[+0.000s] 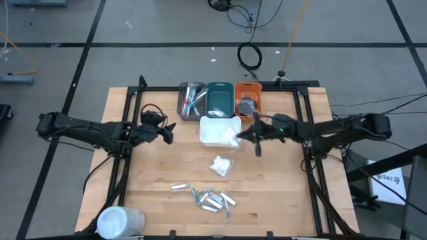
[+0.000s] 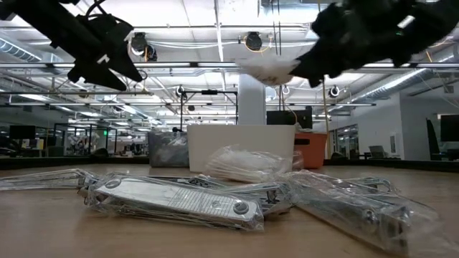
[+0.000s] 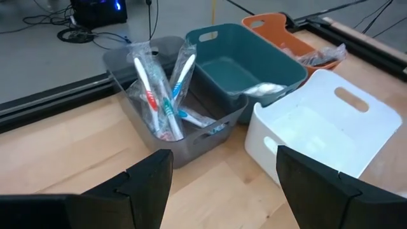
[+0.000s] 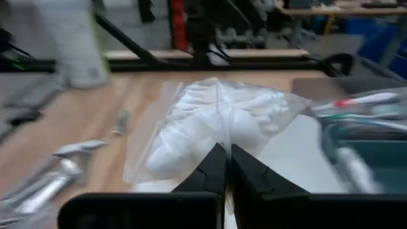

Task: Pick & Place Travel size toiletries
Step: Put the cotton pack into the blue bin

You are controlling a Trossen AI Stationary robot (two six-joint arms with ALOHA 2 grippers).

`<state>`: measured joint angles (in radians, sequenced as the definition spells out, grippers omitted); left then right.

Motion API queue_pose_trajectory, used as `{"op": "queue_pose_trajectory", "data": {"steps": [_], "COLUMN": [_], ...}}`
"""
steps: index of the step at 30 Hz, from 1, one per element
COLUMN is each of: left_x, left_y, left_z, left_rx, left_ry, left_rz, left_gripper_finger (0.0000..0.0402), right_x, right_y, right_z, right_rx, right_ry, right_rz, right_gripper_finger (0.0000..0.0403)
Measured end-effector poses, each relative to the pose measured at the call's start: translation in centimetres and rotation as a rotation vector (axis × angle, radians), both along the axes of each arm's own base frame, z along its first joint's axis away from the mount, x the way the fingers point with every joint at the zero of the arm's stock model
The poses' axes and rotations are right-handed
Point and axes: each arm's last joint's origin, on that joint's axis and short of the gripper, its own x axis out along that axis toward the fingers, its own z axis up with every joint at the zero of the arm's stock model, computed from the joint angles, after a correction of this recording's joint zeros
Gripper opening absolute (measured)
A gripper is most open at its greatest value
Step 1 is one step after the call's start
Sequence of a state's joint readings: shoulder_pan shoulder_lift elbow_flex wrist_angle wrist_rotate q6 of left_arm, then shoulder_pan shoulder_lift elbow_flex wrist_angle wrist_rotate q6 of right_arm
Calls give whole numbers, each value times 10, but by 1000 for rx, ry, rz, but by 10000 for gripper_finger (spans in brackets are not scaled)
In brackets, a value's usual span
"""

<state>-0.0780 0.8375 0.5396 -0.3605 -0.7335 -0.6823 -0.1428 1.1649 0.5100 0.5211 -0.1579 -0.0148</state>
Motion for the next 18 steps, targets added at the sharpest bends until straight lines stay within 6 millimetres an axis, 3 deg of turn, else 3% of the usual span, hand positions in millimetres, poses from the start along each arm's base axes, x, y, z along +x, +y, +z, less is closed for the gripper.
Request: {"op": "queue_pose_trajectory", "data": {"steps": [8, 13, 18], "left_x": [2, 2, 2], "left_y": [0, 0, 0], "left_z": [2, 2, 2], "left_rx": [-1, -6, -5], "left_ry": [-30, -33, -32], "left_rz": [-1, 2, 2], "left_gripper_finger": [273, 273, 273], "right_x": [39, 47, 48], "right_y": [-61, -102, -126], "right_z": [20, 6, -13], "right_rx": [-53, -37, -32], "right_ry": [29, 73, 85], "right_rz": [-184, -299, -365], "right_gripper_finger": [0, 0, 1]}}
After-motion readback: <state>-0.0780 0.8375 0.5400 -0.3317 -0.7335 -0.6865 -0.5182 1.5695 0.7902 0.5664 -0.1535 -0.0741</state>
